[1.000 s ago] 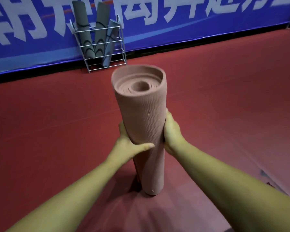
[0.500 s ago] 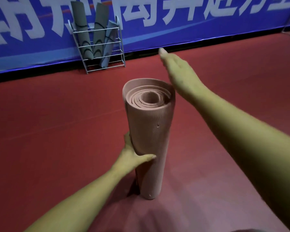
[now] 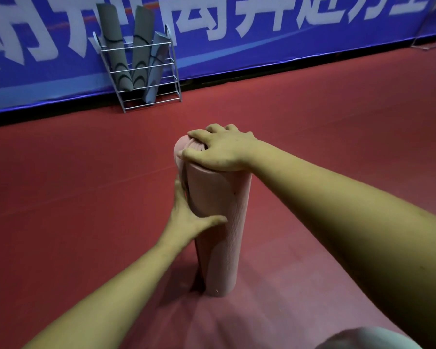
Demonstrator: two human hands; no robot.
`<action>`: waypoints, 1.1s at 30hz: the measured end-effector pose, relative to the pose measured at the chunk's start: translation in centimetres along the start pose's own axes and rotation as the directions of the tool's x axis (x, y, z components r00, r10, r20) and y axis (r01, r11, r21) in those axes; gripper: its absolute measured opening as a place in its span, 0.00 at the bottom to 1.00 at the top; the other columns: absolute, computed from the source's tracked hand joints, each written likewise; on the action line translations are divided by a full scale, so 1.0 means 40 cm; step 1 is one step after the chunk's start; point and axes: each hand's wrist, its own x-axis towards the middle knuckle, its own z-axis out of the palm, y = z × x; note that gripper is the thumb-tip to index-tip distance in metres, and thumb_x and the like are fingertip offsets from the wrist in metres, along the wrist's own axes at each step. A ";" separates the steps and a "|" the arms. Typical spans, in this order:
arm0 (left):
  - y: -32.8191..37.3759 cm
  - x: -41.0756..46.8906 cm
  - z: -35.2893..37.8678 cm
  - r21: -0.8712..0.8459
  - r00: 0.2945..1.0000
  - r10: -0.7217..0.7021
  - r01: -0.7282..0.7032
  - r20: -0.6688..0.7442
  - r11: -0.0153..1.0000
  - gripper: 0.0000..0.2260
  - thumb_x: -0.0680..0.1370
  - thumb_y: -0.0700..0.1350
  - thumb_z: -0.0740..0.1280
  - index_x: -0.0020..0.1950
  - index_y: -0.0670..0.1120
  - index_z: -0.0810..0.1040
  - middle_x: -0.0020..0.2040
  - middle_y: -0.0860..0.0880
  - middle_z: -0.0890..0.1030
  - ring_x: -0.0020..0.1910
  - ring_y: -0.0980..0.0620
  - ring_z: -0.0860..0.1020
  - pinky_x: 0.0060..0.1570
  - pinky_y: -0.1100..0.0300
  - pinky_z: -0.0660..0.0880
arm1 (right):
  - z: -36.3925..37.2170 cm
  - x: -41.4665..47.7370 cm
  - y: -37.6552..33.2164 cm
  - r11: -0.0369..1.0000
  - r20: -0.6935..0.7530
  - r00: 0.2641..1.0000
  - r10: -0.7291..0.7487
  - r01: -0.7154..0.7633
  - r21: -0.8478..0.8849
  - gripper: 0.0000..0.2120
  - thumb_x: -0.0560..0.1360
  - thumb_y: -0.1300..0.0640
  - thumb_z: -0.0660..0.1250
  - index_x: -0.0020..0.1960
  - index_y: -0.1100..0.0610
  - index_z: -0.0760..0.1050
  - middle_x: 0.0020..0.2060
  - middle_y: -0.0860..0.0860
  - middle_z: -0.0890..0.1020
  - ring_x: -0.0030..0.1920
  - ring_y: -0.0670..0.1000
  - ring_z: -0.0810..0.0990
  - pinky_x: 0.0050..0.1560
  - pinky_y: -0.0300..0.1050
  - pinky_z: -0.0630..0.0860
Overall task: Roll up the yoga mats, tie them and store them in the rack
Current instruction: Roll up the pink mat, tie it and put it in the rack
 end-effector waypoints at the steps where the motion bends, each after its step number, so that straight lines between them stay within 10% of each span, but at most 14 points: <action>1: 0.029 0.004 0.000 0.003 0.999 0.036 -0.036 -0.017 0.999 0.64 0.48 0.72 0.77 0.77 0.57 0.48 0.75 0.48 0.67 0.71 0.51 0.70 0.69 0.52 0.69 | -0.004 -0.001 0.004 1.000 0.002 1.000 0.007 -0.007 0.013 0.35 0.73 0.26 0.50 0.77 0.36 0.56 0.78 0.47 0.59 0.77 0.61 0.55 0.70 0.72 0.55; 11: 0.115 0.006 0.085 0.001 0.995 0.083 -0.083 -0.050 0.997 0.54 0.57 0.48 0.85 0.74 0.48 0.54 0.70 0.50 0.66 0.65 0.56 0.69 0.61 0.65 0.67 | -0.002 -0.034 0.103 0.988 -0.148 0.989 0.015 0.008 0.151 0.27 0.74 0.28 0.52 0.70 0.35 0.62 0.71 0.47 0.68 0.71 0.58 0.65 0.66 0.64 0.64; 22: 0.262 0.030 0.441 0.239 0.949 0.253 -0.295 0.190 0.925 0.59 0.59 0.60 0.81 0.79 0.47 0.49 0.71 0.44 0.63 0.71 0.44 0.63 0.70 0.50 0.63 | 0.006 -0.205 0.584 0.768 -0.255 0.941 0.223 -0.008 0.640 0.16 0.83 0.47 0.58 0.65 0.50 0.76 0.63 0.44 0.79 0.61 0.43 0.75 0.62 0.36 0.68; 28: 0.295 0.017 0.702 0.400 0.913 0.295 -0.391 0.281 0.829 0.58 0.59 0.66 0.77 0.78 0.47 0.48 0.69 0.44 0.65 0.68 0.41 0.66 0.66 0.46 0.65 | 0.193 -0.347 0.960 0.021 -0.020 0.511 0.860 0.003 1.000 0.23 0.81 0.40 0.56 0.48 0.56 0.79 0.47 0.54 0.84 0.48 0.53 0.82 0.52 0.50 0.75; 30: 0.294 0.020 0.770 0.438 0.905 0.295 -0.410 0.308 0.800 0.59 0.59 0.67 0.76 0.78 0.47 0.48 0.69 0.44 0.65 0.67 0.42 0.66 0.64 0.45 0.66 | 0.331 -0.402 1.067 0.026 0.036 0.377 0.925 -0.159 0.987 0.19 0.81 0.44 0.56 0.48 0.58 0.76 0.41 0.55 0.81 0.42 0.53 0.78 0.47 0.48 0.72; 33: 0.284 0.016 0.852 0.473 0.882 0.299 -0.452 0.364 0.756 0.59 0.59 0.68 0.76 0.78 0.48 0.47 0.68 0.44 0.65 0.65 0.43 0.67 0.62 0.45 0.67 | 0.578 -0.473 1.186 0.177 0.056 0.372 0.926 -0.563 0.807 0.15 0.78 0.50 0.62 0.37 0.58 0.72 0.30 0.55 0.73 0.32 0.53 0.70 0.35 0.44 0.66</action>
